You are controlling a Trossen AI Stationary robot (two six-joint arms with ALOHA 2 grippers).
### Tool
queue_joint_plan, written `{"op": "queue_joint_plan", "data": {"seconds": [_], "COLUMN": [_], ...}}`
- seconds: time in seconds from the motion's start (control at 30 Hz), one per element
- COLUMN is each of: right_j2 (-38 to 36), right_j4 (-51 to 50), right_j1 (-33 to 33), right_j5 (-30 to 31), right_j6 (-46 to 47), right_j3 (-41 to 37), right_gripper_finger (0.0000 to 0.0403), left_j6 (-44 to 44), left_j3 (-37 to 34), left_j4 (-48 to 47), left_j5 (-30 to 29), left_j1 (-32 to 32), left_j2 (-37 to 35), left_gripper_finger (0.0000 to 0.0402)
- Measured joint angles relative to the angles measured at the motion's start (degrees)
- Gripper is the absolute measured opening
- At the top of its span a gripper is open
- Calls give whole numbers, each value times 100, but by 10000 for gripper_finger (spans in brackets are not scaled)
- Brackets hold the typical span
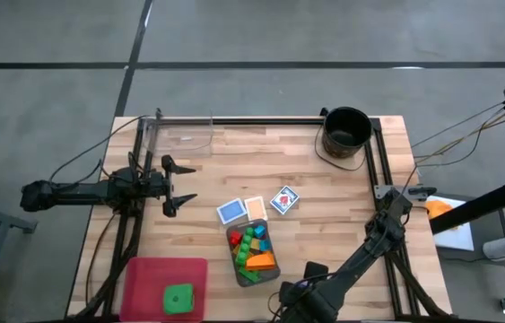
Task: Pick & Place Toys
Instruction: Put the blue die into the pink bin
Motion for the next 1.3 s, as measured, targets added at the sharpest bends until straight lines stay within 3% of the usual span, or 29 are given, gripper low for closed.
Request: {"op": "queue_joint_plan", "data": {"seconds": [0.8, 0.93, 1.17, 1.3], "right_j2": [-83, -87, -109, -114], "right_j4": [1023, 1031, 1009, 997], "right_j1": [-149, -176, -173, -175], "right_j5": [82, 39, 15, -33], "right_j6": [-1056, -1161, -1368, -1493], "right_j3": [-1275, -1279, -1273, -1270], "right_gripper_finger": [376, 311, 142, 123], "left_j6": [0, -2, -20, -25], "left_j3": [0, 0, -2, -2], "left_j4": [-3, -18, -53, -51], "left_j5": [0, 0, 0, 0], "left_j1": [-2, -2, -2, -2], "left_j2": [0, 0, 0, 0], "left_gripper_finger": [377, 377, 377, 377]}}
